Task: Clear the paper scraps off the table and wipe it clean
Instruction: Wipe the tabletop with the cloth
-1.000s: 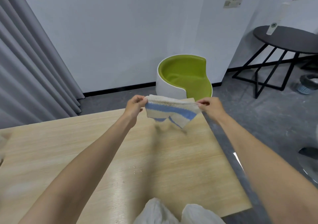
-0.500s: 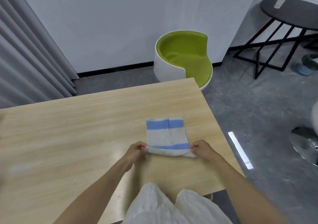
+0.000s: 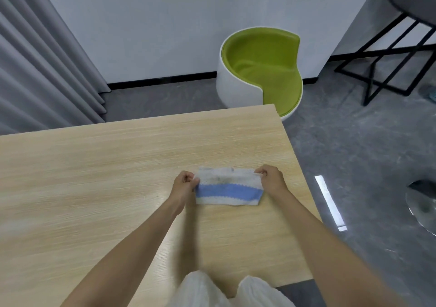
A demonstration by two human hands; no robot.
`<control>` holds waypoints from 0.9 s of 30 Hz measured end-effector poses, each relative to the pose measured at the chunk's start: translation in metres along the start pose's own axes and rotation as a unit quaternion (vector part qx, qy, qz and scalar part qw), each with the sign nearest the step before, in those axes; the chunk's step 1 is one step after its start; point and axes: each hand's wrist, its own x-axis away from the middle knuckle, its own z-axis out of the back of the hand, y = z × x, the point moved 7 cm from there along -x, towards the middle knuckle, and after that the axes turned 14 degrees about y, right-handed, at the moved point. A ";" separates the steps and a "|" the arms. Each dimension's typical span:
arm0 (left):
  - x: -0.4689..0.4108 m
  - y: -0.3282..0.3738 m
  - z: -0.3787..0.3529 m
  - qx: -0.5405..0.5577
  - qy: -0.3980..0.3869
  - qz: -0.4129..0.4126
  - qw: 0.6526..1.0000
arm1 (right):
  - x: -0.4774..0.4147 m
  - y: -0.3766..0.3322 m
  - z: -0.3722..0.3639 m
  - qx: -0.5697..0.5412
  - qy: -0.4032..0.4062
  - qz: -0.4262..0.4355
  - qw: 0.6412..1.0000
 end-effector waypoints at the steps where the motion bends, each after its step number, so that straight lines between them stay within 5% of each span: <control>1: -0.005 0.001 -0.005 -0.004 0.013 -0.002 1.000 | -0.006 -0.002 -0.002 0.009 -0.001 0.005 1.000; 10: -0.036 0.001 -0.033 -0.119 0.083 -0.050 0.988 | -0.027 0.004 -0.026 0.062 0.021 0.043 0.997; 15: -0.045 0.003 -0.039 -0.290 0.088 -0.121 0.945 | -0.032 0.003 -0.040 0.062 -0.002 0.061 0.996; 22: -0.046 0.010 -0.051 -0.385 0.077 -0.078 0.917 | -0.029 0.002 -0.048 0.132 -0.032 0.060 0.989; 25: -0.046 0.014 -0.049 -0.355 0.079 -0.100 0.926 | -0.026 -0.002 -0.041 0.103 -0.019 0.070 0.992; 27: -0.041 0.015 -0.043 -0.247 0.063 -0.075 0.964 | -0.025 -0.001 -0.034 -0.010 -0.025 0.015 1.000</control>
